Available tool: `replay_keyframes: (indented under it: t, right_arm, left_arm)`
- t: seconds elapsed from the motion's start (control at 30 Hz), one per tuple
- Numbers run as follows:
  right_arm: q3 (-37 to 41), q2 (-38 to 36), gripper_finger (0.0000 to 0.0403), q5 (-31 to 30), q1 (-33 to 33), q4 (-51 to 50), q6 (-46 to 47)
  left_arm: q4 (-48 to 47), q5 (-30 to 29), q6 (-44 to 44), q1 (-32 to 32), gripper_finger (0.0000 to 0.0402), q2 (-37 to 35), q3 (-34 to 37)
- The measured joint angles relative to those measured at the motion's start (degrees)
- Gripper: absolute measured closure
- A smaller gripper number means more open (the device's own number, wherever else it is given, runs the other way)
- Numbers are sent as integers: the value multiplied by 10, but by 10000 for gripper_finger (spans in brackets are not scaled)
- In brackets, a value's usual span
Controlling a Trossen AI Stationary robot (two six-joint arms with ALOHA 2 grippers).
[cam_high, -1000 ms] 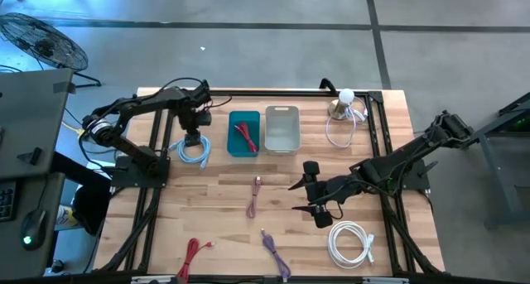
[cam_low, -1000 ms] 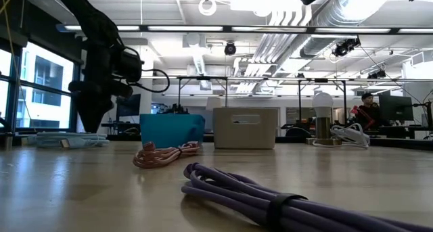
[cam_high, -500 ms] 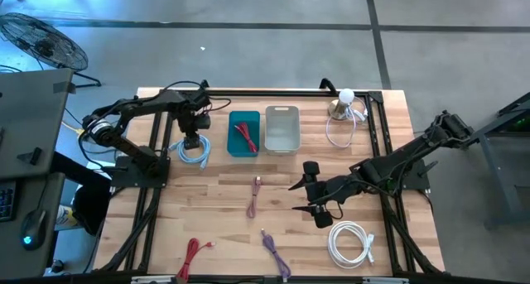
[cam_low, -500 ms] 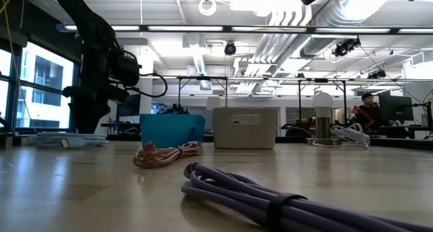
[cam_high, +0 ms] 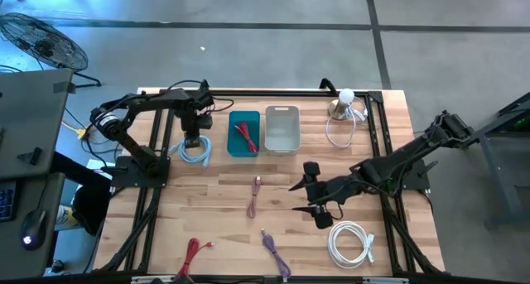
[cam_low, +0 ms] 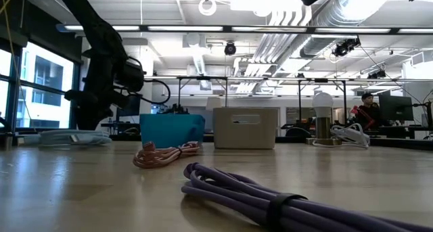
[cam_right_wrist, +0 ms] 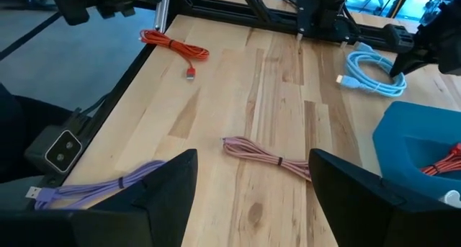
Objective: Pick & Place USB Port
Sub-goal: Put the blue HDMI into the white bin
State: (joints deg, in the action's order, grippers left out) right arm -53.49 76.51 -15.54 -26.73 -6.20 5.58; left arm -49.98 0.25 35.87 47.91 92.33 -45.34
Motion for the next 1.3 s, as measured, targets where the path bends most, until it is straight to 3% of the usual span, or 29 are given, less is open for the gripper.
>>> replay_keyframes:
  t: [0.27,0.63,0.83,1.1,1.3]
  right_arm:
    - [0,0,144,-5,-7,3,-17]
    - [0,0,144,-5,-7,10,-41]
    - [0,0,144,29,-8,18,-44]
    - [0,0,144,-38,-3,54,-75]
    - [0,0,144,-84,8,81,-98]
  left_arm:
    - [-4,-27,-1,-45,377,-61,-4]
    - [-100,-24,-66,-116,377,-236,-44]
    - [-96,-24,-142,-170,377,-339,-63]
    - [28,-25,-208,-265,377,-463,-64]
    - [139,-42,-217,-334,377,-499,-64]
